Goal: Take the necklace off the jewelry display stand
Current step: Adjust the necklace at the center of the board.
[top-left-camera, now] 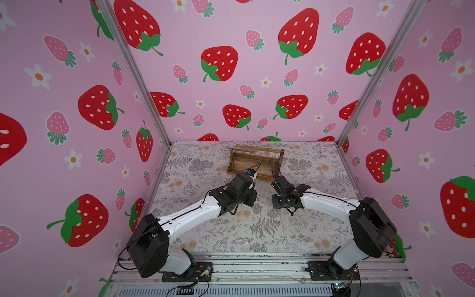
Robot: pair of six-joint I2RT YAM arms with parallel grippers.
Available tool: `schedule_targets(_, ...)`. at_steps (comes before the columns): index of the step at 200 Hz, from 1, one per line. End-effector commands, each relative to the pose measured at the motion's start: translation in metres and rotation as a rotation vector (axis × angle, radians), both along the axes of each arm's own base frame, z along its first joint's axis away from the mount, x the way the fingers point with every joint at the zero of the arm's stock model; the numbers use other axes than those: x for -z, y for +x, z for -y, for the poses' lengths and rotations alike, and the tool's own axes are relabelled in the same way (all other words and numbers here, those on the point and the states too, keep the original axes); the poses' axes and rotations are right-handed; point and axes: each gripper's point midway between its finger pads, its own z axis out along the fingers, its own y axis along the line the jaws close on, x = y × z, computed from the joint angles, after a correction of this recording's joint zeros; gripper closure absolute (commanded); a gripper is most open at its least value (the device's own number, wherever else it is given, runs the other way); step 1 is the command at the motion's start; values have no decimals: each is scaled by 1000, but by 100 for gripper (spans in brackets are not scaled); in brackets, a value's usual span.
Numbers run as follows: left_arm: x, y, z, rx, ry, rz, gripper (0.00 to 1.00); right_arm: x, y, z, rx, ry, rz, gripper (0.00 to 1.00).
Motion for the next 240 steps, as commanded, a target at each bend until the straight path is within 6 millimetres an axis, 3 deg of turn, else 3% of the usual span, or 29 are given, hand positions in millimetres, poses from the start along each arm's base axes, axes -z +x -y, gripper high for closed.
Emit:
schedule_targets(1,2,-6,-4,13,8,-5,80,5,-6,10,18,-45,-22,66)
schedule_targets(78,0,-9,-12,3,27,5,80,16,-7,17,26,-98,-42,62)
schedule_targets(240,1,-7,-8,8,28,-2,81,35,-17,24,22,-121,-85,62)
